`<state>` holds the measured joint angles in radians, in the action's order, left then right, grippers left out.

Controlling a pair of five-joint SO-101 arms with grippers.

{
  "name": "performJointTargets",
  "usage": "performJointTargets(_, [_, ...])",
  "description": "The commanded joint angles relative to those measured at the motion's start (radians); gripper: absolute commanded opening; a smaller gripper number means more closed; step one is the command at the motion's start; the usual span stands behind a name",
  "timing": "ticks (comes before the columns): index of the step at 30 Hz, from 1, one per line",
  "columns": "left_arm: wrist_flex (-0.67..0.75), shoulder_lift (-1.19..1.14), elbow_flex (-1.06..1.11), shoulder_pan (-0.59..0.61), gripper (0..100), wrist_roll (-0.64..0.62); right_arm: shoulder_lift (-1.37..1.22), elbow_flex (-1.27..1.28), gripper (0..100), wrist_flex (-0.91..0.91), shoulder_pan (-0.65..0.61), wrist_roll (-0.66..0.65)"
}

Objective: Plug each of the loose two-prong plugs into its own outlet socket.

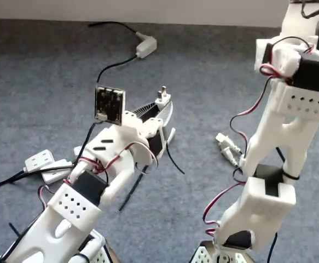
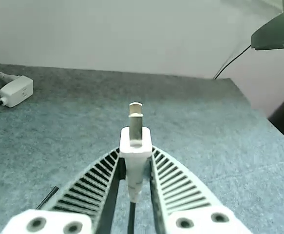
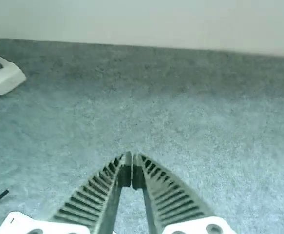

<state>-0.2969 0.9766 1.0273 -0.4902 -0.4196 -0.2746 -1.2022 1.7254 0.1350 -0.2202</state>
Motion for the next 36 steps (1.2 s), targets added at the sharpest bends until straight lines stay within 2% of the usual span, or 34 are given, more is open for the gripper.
performJointTargets(1, [0.126,0.042,0.053,-0.025,1,-0.002,0.127,-0.002,1.5,0.042,-0.102,-0.006])
performJointTargets(7, [0.23,0.097,0.142,-0.082,1,0.0,0.237,0.053,1.5,0.042,-0.232,0.126])
performJointTargets(11, [0.244,0.147,0.166,-0.079,1,0.0,0.364,0.259,1.5,0.041,-0.349,0.11])
performJointTargets(16, [0.244,0.199,0.2,-0.079,1,0.0,0.536,0.516,0.6,0.03,-0.559,0.069])
performJointTargets(22, [0.244,0.24,0.217,-0.084,1,0.0,0.707,0.734,0.6,-0.124,-0.725,0.064])
performJointTargets(26, [0.244,0.265,0.237,-0.085,1,-0.002,0.786,0.886,0.7,-0.213,-0.763,0.064])
performJointTargets(33, [0.241,0.329,0.248,-0.085,1,-0.005,0.869,1.207,0.7,-0.384,-0.757,0.063])
performJointTargets(36, [0.239,0.367,0.252,-0.085,1,-0.005,0.905,1.326,0.7,-0.478,-0.731,0.02])
